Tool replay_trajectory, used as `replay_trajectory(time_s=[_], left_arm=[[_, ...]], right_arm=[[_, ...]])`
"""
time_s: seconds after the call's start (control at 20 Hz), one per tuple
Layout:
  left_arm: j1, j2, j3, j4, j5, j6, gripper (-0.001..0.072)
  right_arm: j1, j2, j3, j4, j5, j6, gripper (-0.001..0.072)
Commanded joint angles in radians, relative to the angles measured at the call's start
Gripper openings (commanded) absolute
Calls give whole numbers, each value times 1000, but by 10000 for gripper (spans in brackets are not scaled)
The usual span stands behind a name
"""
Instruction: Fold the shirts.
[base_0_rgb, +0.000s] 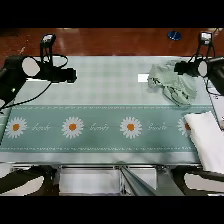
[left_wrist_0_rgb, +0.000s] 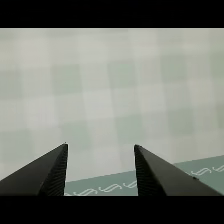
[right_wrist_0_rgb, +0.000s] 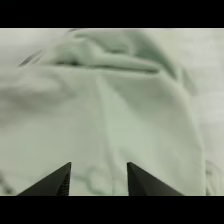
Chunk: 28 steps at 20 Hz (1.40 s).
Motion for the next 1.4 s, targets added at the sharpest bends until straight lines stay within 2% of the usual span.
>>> replay_trajectory(time_s=[0.0,0.1,0.35,0.4,0.45,0.5,0.7,0.85,1.0,1.15,1.35], left_arm=[[17,-8,0,15,15,-1,509],[17,-10,0,15,15,-1,509],[17,-11,0,-16,15,-8,509],[17,-8,1,-64,15,-16,509],[17,-2,1,-102,16,-16,509],[17,13,1,-127,6,-16,509],[65,142,0,-128,-152,41,509],[90,296,-56,-129,-268,62,509],[88,485,-222,-132,-263,50,509],[88,654,-445,-141,-176,-8,509],[88,716,-529,-210,-163,-19,509]], right_arm=[[-93,-203,174,166,65,-136,410],[-108,-292,217,219,156,-192,410],[-112,-378,217,246,278,-200,402],[-110,-383,217,269,292,-211,346],[-110,-383,217,291,303,-232,216],[-110,-376,218,320,317,-258,29],[-114,-232,229,391,325,-358,20],[-106,-80,318,467,345,-440,20],[-83,60,448,513,336,-487,20],[-28,130,656,512,348,-496,19],[81,194,822,511,346,-527,20]])
